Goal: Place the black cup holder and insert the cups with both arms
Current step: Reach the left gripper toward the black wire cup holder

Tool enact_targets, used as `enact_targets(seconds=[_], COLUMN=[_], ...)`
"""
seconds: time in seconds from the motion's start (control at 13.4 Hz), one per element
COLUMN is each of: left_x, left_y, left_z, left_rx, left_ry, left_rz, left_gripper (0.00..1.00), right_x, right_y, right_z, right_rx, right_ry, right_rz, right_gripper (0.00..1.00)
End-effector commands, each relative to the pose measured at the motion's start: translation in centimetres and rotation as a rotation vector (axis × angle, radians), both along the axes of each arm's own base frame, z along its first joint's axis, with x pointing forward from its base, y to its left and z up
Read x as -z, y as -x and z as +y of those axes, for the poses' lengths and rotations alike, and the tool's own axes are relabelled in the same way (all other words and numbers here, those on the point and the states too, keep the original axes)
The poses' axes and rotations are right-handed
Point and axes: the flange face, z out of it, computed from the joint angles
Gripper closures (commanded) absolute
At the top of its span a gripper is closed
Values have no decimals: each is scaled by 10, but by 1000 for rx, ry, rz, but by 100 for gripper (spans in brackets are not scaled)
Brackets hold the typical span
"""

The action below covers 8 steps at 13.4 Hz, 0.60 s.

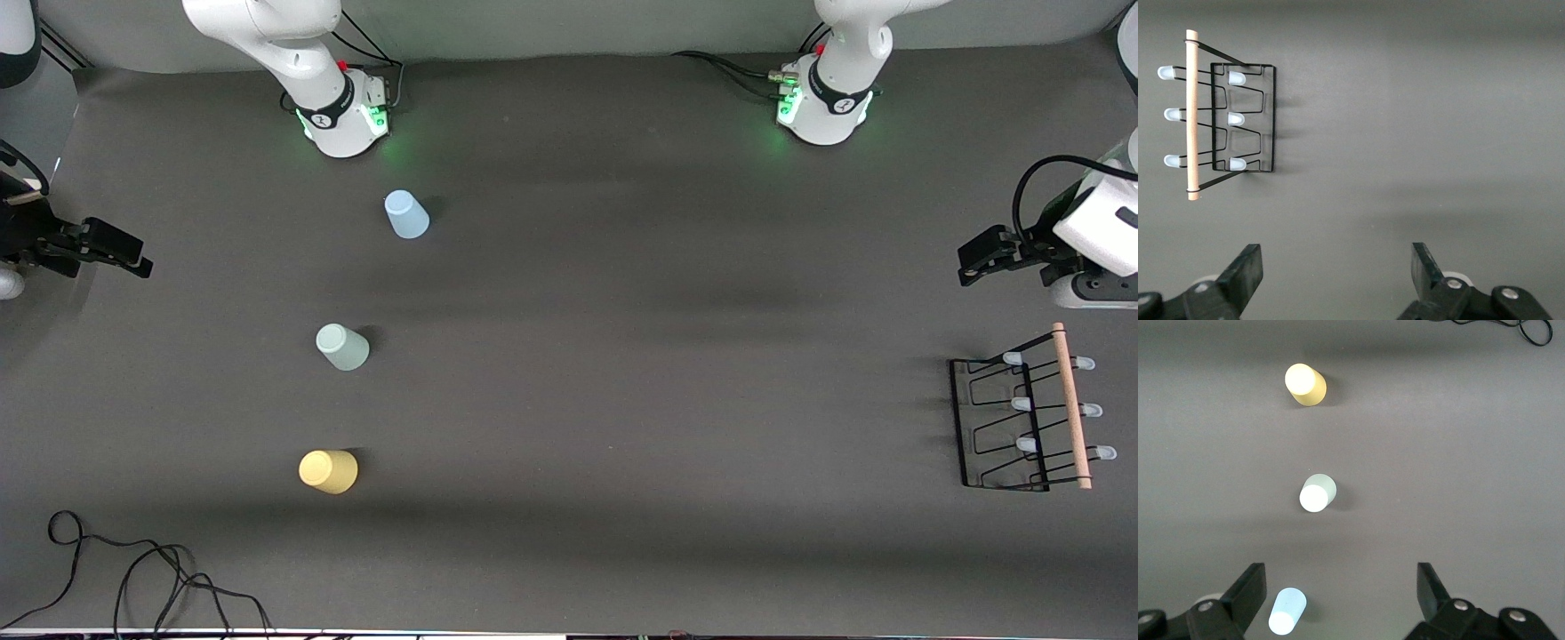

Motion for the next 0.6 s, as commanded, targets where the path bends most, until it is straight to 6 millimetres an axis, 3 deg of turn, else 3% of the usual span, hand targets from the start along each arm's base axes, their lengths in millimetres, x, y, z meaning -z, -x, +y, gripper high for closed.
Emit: enact_targets(seconds=[0.0, 0.3, 0.45, 0.52], left_x=[-2, -1, 6, 12], left_y=[5, 0, -19, -27], left_z=[0, 2, 8, 16], left_rx=[-1, 18, 18, 11], left_ry=[8, 13, 22, 22], left_rz=[1, -4, 6, 8], left_gripper=[1, 1, 10, 8], right_x=[2, -5, -5, -5], right_y=[1, -3, -3, -3], right_z=[1, -1, -1, -1], right_rx=[6, 11, 12, 12], right_ry=[-2, 1, 1, 1], right_rz=[12, -4, -4, -3], right_gripper=[0, 0, 0, 0])
